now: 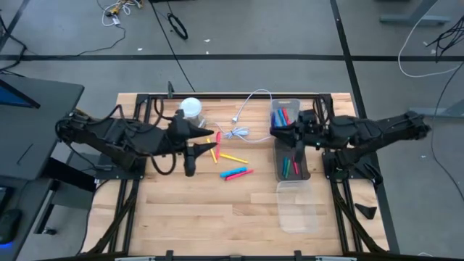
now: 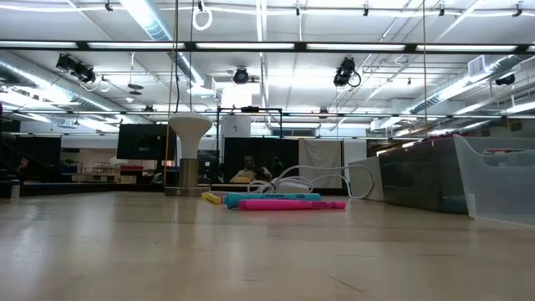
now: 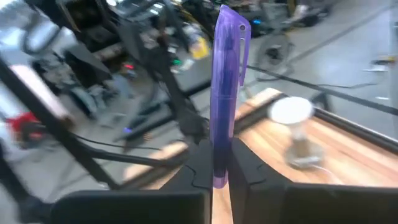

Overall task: Pick & Place Markers
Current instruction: Put the violet mini marker into the black bin

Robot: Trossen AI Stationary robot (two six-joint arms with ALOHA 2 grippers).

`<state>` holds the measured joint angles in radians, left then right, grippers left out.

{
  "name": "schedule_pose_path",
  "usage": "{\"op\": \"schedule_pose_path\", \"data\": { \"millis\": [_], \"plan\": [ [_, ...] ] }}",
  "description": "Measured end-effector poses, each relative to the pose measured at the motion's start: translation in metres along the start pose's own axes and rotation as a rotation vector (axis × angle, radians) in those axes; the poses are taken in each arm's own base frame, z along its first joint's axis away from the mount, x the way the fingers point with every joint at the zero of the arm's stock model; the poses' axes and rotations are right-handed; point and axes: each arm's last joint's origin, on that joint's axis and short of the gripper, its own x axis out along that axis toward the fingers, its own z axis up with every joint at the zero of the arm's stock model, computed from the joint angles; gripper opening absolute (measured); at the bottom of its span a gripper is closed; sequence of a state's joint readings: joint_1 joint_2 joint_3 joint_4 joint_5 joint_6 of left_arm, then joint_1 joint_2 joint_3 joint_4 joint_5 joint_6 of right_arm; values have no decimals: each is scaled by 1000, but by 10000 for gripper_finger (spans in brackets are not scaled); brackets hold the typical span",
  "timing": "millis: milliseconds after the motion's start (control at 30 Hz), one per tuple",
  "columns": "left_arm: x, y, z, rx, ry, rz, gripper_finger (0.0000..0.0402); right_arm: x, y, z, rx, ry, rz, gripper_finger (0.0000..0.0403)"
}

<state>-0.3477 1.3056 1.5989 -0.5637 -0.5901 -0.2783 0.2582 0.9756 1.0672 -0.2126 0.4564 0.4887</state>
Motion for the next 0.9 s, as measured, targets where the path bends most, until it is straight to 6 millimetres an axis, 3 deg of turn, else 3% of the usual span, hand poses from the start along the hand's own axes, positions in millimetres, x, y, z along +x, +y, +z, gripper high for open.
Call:
{"op": "schedule_pose_path", "data": {
  "millis": [267,500,900],
  "plan": [
    [-22,21,-26,-45,-66,-24,179,-15,3,-18,-76,41,-195,13],
    [-34,36,-47,-128,-115,-51,179,-27,-4,-34,-20,16,-416,13],
    [-33,38,-59,-140,-88,-47,178,-27,-30,-49,348,262,-524,13]
  ]
}}
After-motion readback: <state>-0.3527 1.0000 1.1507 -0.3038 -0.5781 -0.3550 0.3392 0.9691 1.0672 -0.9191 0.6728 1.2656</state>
